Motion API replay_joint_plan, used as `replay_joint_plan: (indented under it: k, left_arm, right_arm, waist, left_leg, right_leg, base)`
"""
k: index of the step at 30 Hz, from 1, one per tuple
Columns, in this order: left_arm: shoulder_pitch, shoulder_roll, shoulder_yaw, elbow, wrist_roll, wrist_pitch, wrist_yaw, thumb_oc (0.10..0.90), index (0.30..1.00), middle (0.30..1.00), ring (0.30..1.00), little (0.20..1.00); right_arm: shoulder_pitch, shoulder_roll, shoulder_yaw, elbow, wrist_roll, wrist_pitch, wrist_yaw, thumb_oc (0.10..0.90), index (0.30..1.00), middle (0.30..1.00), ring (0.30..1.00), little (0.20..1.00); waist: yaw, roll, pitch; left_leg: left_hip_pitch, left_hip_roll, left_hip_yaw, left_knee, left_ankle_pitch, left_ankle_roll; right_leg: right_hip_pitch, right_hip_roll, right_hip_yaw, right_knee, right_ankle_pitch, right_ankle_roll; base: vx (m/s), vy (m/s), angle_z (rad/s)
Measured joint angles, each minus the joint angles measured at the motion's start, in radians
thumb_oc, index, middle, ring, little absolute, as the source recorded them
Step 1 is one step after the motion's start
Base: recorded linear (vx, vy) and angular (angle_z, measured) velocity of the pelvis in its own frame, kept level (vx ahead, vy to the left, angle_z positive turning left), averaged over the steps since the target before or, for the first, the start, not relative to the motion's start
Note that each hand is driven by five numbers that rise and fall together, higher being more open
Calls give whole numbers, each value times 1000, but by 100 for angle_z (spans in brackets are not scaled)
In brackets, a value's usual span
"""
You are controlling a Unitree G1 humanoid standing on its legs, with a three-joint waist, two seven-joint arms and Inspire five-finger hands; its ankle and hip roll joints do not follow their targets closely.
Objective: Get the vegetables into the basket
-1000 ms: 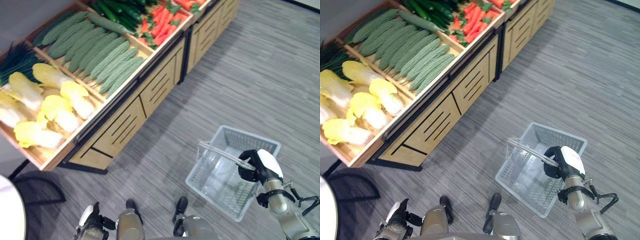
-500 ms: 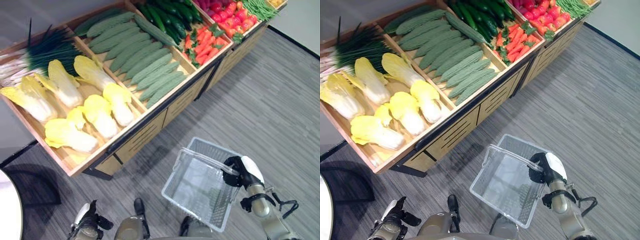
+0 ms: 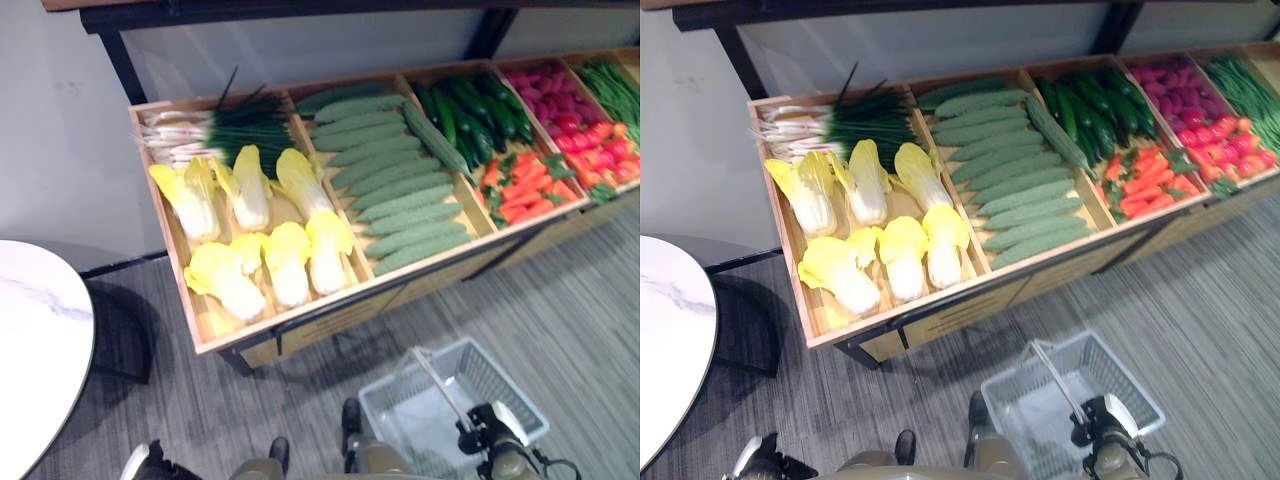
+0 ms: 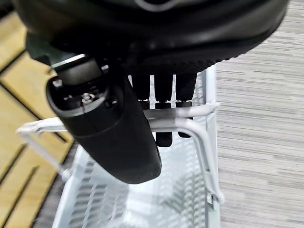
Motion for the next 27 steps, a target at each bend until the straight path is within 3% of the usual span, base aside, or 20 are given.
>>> replay_joint_plan:
  k: [1,2,3,4,5,6,7,10,13,14,16,21,25,27]
  left_arm:
    - [-1,-7,1,1,-5,0,0,900,1000,1000,1000,1000]
    - [-7,-19,1,3,-14,0,-1,900,1000,1000,1000,1000]
    - [-26,-35,-1,0,-17,-5,0,900,1000,1000,1000,1000]
    - [-45,-66,-19,-2,-17,-8,3,900,1000,1000,1000,1000]
    - [-52,-77,-24,0,-18,1,3,900,1000,1000,1000,1000]
    - [-51,-95,-28,-7,-18,-1,4,900,1000,1000,1000,1000]
    - [-45,-107,-16,-5,-20,-3,6,900,1000,1000,1000,1000]
    - [-10,-115,133,16,-103,-2,15,900,1000,1000,1000,1000]
    - [-3,-115,179,26,-177,2,59,900,1000,1000,1000,1000]
    - [-3,-116,266,32,-247,-2,90,900,1000,1000,1000,1000]
    - [-4,-103,341,38,-311,-4,121,900,1000,1000,1000,1000]
    - [-34,7,581,96,-522,-35,252,900,1000,1000,1000,1000]
    - [-34,81,580,110,-571,-58,308,900,1000,1000,1000,1000]
    - [-19,95,549,35,-577,-68,364,900,1000,1000,1000,1000]
  right_arm:
    - [-9,-1,-1,15,10,0,0,400,300,300,300,300]
    - [-14,0,-13,36,18,5,-2,400,300,300,300,300]
    - [-8,-4,-43,59,28,7,-3,400,300,300,300,300]
    - [-10,-37,-78,65,46,10,-7,400,300,300,300,300]
    - [-8,-67,-89,67,49,8,-8,400,300,300,300,300]
    - [3,-74,-122,99,62,12,-8,400,300,300,300,300]
    - [9,-71,-127,117,65,15,-7,400,300,300,300,300]
    - [14,-23,-104,114,65,24,-6,400,300,300,300,300]
    - [21,-1,-104,110,65,32,-6,400,300,300,300,300]
    - [21,4,-103,112,64,41,-8,400,300,300,300,300]
    - [21,12,-95,121,64,41,-7,400,300,300,300,300]
    - [36,30,-32,116,62,38,-7,400,300,300,300,300]
    - [59,30,-25,109,60,30,-8,400,300,300,300,300]
    - [72,29,-16,97,49,14,-9,400,300,300,300,300]
  waist:
    - [-1,-2,2]
    - [-8,-1,9]
    - [-19,8,24]
    - [-29,52,42]
    - [-38,89,54]
    - [-55,126,54]
    - [-51,142,46]
    - [-41,127,20]
    - [-32,121,7]
    - [-27,116,1]
    - [-24,107,-12]
    - [-18,66,-70]
    - [-17,60,-98]
    - [-14,62,-98]
  left_leg:
    - [-18,4,4,41,-10,-14]
    - [-46,55,52,84,-37,-27]
    - [-52,133,90,60,-22,-50]
    - [-51,241,138,-12,69,-77]
    - [-45,256,170,-34,165,-79]
    - [-17,239,227,-99,174,-102]
    - [13,237,253,-148,159,-108]
    - [59,215,263,-198,142,-105]
    - [58,205,262,-200,142,-103]
    - [61,200,260,-198,145,-103]
    - [66,199,257,-200,144,-102]
    - [81,201,251,-201,143,-103]
    - [83,196,251,-201,137,-102]
    - [83,191,252,-201,133,-97]
  right_leg:
    - [6,-1,-7,-4,-1,-6]
    - [22,-2,-39,-4,-16,-31]
    - [42,6,-78,-1,-49,-59]
    - [50,22,-101,-7,-65,-52]
    - [52,24,-107,-10,-63,-40]
    - [80,5,-132,-46,-45,-3]
    - [86,5,-140,-46,-46,7]
    - [95,-8,-122,-40,-45,25]
    - [95,-16,-122,-40,-38,39]
    - [101,-18,-125,-40,-33,38]
    - [108,-21,-129,-40,-34,38]
    - [124,-19,-134,-40,-38,41]
    - [125,-26,-133,-40,-46,52]
    - [124,-31,-130,-40,-42,52]
  base:
    - [30,-149,44]
    - [31,-100,76]
    - [28,-63,91]
    - [73,-52,69]
    - [109,-40,60]
    - [136,-11,43]
    - [98,69,26]
    - [25,62,-8]
    - [21,44,3]
    - [32,41,6]
    - [44,44,6]
    - [23,30,2]
    - [0,8,0]
    - [0,0,0]
